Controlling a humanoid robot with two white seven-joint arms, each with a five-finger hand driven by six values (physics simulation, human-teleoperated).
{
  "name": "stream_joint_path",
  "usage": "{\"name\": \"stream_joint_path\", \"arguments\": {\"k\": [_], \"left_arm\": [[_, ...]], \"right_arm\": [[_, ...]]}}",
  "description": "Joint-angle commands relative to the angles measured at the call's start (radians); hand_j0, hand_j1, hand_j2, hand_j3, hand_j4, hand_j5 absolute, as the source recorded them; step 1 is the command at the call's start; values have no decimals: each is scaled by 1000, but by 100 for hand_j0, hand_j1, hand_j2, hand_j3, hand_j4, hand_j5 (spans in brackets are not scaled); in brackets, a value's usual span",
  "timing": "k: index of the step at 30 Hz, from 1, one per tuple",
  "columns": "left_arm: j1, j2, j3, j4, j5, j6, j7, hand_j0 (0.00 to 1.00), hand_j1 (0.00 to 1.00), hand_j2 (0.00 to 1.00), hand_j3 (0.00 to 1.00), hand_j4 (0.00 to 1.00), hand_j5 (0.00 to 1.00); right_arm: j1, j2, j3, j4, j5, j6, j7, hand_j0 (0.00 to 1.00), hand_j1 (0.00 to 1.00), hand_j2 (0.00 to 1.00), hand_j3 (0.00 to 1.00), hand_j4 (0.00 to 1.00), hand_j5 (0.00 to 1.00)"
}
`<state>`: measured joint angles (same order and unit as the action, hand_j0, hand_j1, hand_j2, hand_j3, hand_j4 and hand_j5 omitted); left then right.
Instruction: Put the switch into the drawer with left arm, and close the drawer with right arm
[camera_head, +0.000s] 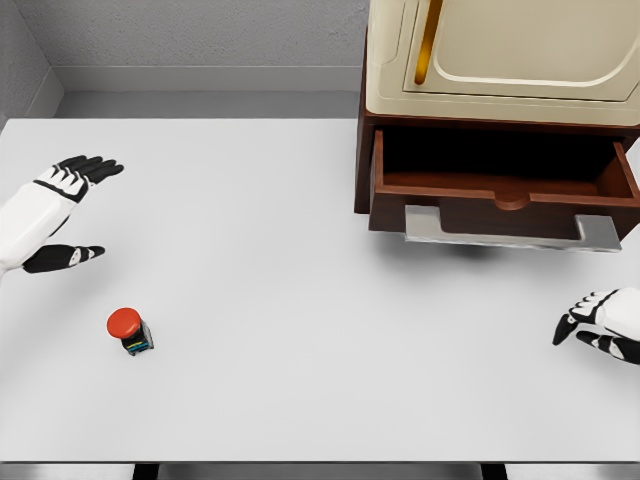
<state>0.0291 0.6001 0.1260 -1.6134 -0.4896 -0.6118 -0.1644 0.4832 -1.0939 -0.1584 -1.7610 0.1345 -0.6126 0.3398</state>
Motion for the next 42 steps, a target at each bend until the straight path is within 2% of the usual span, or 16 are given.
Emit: {"name": "stream_joint_path", "arguments": {"k": [1, 3, 6, 9, 11, 13, 18, 21, 24, 27, 29, 31, 33, 35, 38, 42], "left_arm": [[0, 27, -29, 30, 123, 1, 2, 100, 100, 100, 100, 100, 100], [-3, 106, -89, 40, 224, 1, 2, 100, 100, 100, 100, 100, 100], [-3, 138, -123, 47, 348, 1, 0, 100, 100, 100, 100, 100, 100], [-3, 254, -249, 87, 606, 1, -12, 100, 100, 100, 100, 100, 100], [-3, 254, -249, 92, 687, 1, -35, 100, 100, 100, 100, 100, 100], [0, 257, -269, 93, 782, 1, -76, 100, 100, 100, 100, 100, 100], [8, 291, -269, 92, 1086, 1, -340, 100, 100, 100, 100, 100, 100], [11, 291, -269, 90, 1172, 1, -446, 100, 100, 100, 100, 100, 100], [14, 290, -263, 89, 1252, 1, -446, 100, 100, 100, 100, 100, 100], [32, 288, -253, 95, 1286, 1, -446, 100, 100, 100, 100, 100, 100], [86, 291, -241, 96, 1267, 1, -446, 100, 100, 100, 100, 100, 100], [121, 291, -230, 104, 1241, 1, -446, 100, 100, 100, 100, 100, 100], [146, 293, -229, 107, 1226, 1, -446, 100, 100, 100, 100, 100, 100], [163, 293, -229, 107, 1217, 1, -446, 100, 100, 100, 100, 100, 100], [178, 290, -230, 107, 1091, 1, -446, 100, 100, 100, 100, 100, 100], [195, 290, -238, 106, 1014, 1, -446, 100, 100, 100, 100, 100, 100]], "right_arm": [[2, 0, -1, -6, -4, 2, -1, 47, 47, 47, 47, 47, 47], [2, 2, -1, -5, -4, 2, -1, 47, 47, 47, 47, 47, 47], [0, 2, -1, -5, -7, 2, -2, 47, 47, 47, 47, 47, 47], [-11, 0, -3, -5, -12, 2, -8, 47, 47, 47, 47, 47, 47], [-17, 0, -3, -5, -15, 2, -15, 48, 48, 48, 48, 48, 48], [-17, 0, -4, -5, -19, 2, -18, 56, 56, 56, 56, 56, 56], [-34, -12, -1, -5, -19, 2, -21, 56, 56, 56, 56, 56, 56], [-49, -14, 3, -5, -19, 2, -21, 59, 59, 59, 59, 59, 59], [-49, -12, 3, -5, -19, 2, -19, 62, 62, 62, 62, 62, 62], [-40, -12, 7, -5, -19, 2, -21, 62, 62, 62, 62, 62, 62], [-35, -9, 7, -5, -19, 2, -21, 62, 62, 62, 62, 62, 62], [-32, -6, 7, -5, -18, 2, -15, 72, 72, 72, 72, 72, 72], [-32, -9, 8, -5, -16, 2, -12, 72, 72, 72, 72, 72, 72], [-26, -7, 8, -5, -18, 2, -16, 86, 86, 86, 86, 86, 86], [-25, -6, 8, -6, -18, 2, -19, 87, 87, 87, 87, 87, 87], [-12, -12, 8, -6, -18, 2, -19, 86, 86, 86, 86, 86, 86]]}}
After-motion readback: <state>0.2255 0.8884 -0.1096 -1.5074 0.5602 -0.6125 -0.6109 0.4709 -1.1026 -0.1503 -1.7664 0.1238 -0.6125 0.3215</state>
